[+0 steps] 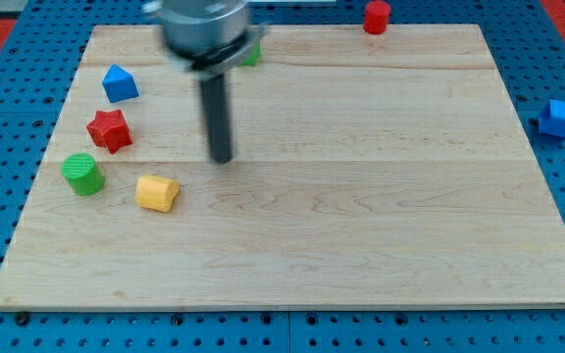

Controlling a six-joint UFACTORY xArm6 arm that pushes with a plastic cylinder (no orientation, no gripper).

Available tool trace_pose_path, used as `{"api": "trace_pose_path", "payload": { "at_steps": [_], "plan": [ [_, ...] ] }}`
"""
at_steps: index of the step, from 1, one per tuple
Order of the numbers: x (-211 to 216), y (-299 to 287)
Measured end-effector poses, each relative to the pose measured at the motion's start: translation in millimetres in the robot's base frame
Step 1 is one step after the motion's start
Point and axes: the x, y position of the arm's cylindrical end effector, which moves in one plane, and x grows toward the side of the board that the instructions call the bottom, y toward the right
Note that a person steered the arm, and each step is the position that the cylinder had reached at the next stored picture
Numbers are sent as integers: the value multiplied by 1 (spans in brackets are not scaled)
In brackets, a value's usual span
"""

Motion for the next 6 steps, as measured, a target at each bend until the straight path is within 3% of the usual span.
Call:
{"api": "trace_pose_path", "payload": {
  "at_steps": [1,2,3,4,5,6],
  "plan": [
    [-41,58],
    [-116,186],
    [-133,219],
    [-133,219],
    [-141,166],
    [-147,72]
  ]
}}
